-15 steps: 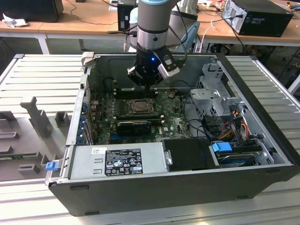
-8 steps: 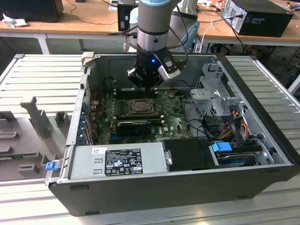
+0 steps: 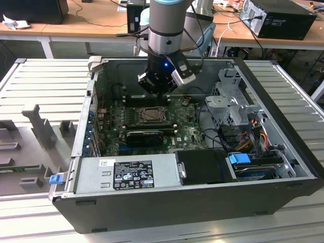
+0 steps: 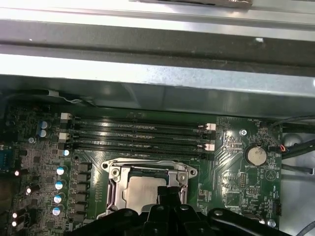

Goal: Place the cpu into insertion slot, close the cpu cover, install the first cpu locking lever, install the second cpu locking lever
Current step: 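Install the second cpu locking lever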

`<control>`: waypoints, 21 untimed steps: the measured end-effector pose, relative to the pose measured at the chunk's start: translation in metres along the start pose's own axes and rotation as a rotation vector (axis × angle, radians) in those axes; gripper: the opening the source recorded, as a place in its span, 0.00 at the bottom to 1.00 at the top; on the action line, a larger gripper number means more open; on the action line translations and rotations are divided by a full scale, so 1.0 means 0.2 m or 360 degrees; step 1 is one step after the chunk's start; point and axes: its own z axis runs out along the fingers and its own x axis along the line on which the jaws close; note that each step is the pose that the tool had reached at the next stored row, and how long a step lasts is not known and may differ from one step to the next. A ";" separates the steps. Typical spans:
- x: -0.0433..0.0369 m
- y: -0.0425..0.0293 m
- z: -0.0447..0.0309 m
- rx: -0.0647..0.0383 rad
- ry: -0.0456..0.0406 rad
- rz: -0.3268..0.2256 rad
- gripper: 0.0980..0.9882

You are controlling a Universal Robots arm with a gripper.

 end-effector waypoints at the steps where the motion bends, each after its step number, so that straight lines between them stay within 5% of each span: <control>1: 0.000 -0.008 -0.001 0.0000 0.0000 0.0000 0.01; 12: 0.002 -0.034 -0.054 0.0000 0.0000 0.0000 0.01; 21: 0.011 -0.171 -0.059 -0.0001 0.0005 0.0000 0.01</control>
